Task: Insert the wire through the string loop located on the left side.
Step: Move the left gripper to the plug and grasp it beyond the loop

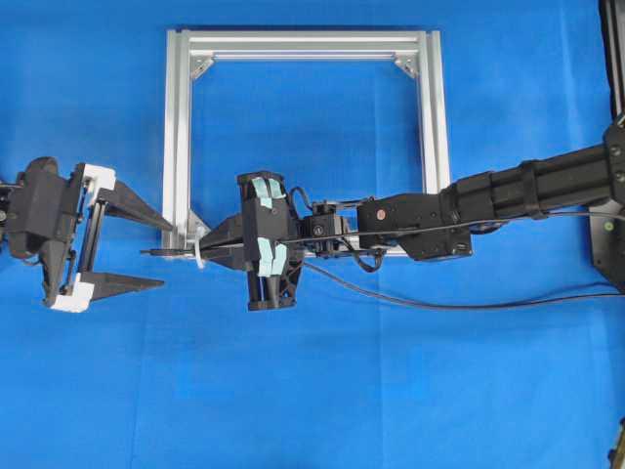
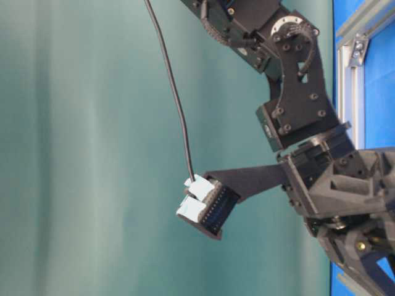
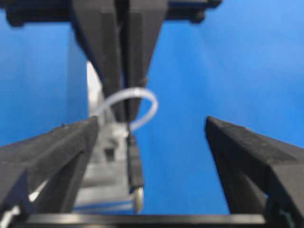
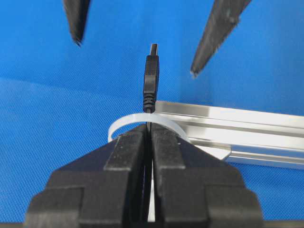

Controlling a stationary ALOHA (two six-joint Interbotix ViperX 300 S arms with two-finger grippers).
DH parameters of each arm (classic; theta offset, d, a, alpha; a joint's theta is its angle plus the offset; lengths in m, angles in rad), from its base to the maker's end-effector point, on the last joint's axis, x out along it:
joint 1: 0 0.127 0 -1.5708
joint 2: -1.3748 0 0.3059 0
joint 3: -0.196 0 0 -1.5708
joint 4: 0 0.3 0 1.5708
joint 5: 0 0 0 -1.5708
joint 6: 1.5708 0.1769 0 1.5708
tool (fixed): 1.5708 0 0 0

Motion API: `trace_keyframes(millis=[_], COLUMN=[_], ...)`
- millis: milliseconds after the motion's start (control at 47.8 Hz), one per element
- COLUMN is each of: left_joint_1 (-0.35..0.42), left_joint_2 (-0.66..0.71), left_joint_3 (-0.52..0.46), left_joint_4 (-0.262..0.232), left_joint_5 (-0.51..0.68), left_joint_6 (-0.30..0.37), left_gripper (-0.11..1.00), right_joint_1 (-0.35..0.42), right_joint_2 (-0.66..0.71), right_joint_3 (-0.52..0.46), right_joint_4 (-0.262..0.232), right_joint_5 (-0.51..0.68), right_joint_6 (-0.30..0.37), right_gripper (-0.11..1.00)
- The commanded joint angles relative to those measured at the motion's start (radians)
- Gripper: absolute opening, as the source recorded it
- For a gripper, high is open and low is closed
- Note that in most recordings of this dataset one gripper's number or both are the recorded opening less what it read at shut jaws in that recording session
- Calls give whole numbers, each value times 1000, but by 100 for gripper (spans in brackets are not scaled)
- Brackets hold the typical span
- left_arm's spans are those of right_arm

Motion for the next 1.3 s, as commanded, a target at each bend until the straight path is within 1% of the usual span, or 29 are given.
trace_keyframes(millis=[0,314,1277], left_joint_1=[14,18,23], left_joint_2=[12,123,124], left_joint_3=[-14,-29,-34], left_joint_4=[2,2,2], left_joint_5=[8,8,6], left_joint_6=[0,0,3], left_gripper=[88,87,87], right_joint_1=[0,-2,-2], right_joint_2=[-20,-20,-21], right_joint_3=[-15,-15,-15], right_joint_4=[0,-2,-2], right_joint_5=[-8,-8,-9], right_joint_6=[-2,-2,-2], right_gripper=[0,0,0])
